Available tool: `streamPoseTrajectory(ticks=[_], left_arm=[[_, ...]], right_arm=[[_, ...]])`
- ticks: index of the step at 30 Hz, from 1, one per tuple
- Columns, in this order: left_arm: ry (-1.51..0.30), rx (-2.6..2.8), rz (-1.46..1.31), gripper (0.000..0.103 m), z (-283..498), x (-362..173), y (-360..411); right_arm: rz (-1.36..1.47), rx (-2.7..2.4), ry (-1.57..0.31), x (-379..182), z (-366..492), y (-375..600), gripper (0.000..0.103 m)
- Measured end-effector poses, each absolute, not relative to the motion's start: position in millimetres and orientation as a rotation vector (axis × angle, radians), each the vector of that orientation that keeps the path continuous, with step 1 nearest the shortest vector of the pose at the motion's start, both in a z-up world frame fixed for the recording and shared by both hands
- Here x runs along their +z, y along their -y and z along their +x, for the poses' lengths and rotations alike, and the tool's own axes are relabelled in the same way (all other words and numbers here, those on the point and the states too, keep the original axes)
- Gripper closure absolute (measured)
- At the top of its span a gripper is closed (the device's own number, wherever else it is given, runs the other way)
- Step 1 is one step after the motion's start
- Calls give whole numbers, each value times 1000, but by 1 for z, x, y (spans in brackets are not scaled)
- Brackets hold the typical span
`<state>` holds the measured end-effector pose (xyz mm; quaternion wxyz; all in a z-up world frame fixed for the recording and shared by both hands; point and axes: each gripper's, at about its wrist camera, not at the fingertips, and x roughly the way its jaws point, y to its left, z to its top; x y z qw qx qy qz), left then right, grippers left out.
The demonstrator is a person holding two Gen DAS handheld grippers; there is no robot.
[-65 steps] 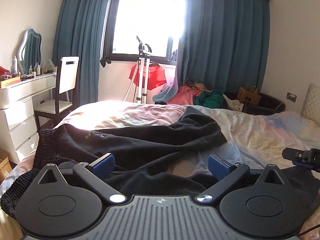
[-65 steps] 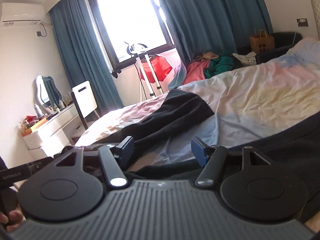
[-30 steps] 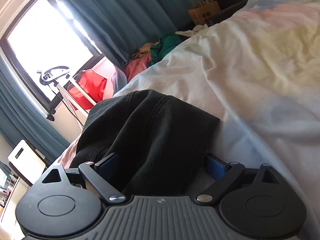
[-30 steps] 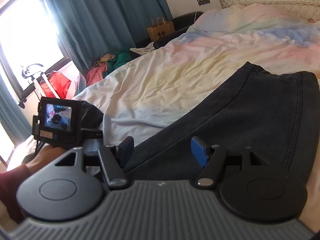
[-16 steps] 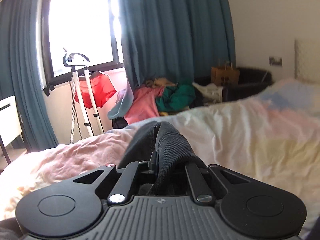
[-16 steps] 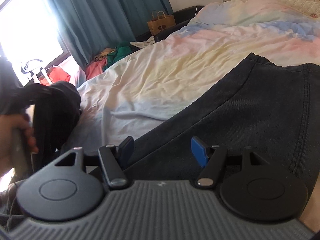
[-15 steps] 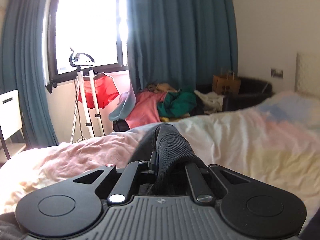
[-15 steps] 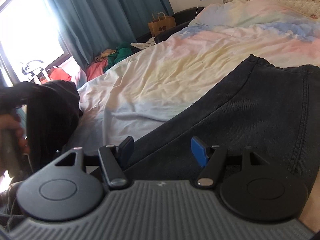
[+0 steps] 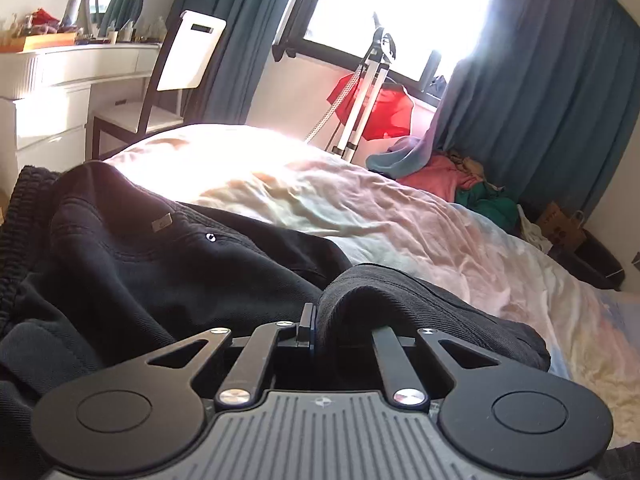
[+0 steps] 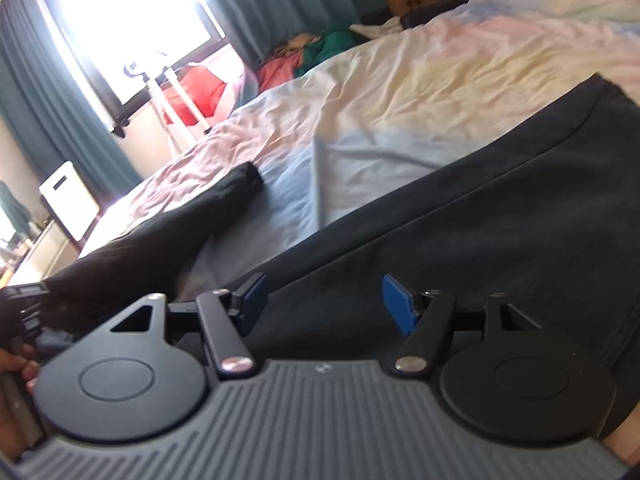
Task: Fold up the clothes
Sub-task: 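Grasp a pant edge with the left gripper while the right gripper grasps a pant leg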
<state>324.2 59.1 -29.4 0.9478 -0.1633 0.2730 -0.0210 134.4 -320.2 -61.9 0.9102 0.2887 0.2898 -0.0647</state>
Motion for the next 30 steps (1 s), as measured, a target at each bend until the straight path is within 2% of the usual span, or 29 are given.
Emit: streamPoseTrajectory(ticks=[4,11,18,19,21,23,26,30], left_arm=[[-554,-54,-377,95,317,-34,-75],[-562,-81,-456,94,321,-48,-85],[-559,-87,-484,94,327,-62,-89],[-552,-88,-479,94,328,-62,-87],[-536,-90,-465,94,331,-63,-84],[-513,-102,-433,94,332,-61,-78],[-478,-162,-389,94,326,-53,-63],[-430,-281,-351,92,312,-41,-40]], right_arm=[[743,7,-643,-66,163,307,35],[898,117,-581,-74,284,295,35],[1101,154,-574,-121,358,310,37],[1062,165,-565,-117,361,307,39],[983,178,-546,-110,364,302,62],[931,157,-531,-97,360,301,77],[895,120,-487,-69,347,312,83],[787,43,-388,-12,316,332,84]])
